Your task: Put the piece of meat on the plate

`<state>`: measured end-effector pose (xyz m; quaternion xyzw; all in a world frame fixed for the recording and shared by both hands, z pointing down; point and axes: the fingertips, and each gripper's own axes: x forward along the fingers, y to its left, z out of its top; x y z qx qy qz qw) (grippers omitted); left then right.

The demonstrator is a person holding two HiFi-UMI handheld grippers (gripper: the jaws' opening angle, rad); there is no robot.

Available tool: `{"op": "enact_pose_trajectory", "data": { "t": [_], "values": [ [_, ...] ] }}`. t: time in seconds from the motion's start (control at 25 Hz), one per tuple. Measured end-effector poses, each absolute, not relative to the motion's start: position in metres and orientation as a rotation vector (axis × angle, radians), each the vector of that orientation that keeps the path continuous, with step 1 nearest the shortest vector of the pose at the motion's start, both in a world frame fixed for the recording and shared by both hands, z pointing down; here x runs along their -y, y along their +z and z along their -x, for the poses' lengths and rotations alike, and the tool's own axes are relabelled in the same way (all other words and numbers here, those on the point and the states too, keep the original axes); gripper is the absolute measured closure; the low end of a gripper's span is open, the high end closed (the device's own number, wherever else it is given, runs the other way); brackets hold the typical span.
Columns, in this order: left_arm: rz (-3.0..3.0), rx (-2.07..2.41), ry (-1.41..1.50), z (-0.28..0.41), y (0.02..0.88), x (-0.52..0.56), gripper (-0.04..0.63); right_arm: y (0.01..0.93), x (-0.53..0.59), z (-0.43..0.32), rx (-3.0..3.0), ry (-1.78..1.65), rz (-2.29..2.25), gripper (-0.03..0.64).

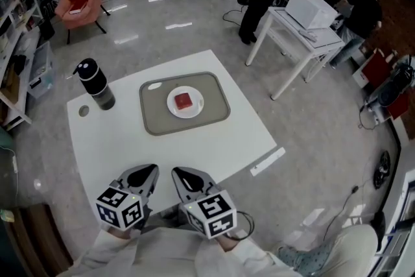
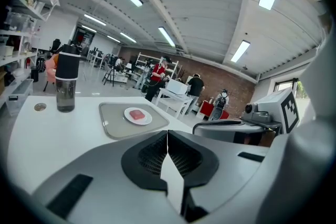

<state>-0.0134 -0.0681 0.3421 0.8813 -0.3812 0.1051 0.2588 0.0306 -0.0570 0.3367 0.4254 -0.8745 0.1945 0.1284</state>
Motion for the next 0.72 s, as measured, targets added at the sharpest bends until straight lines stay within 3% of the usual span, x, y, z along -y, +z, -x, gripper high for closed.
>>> {"op": "enact_pose_trajectory", "data": {
  "t": [0.72],
  "values": [
    [-2.414, 1.013, 0.293, 0.002, 0.342, 0.067, 0.584, 0.331, 0.065, -0.039, 2.524, 0.489, -1.247, 0.603]
  ]
}}
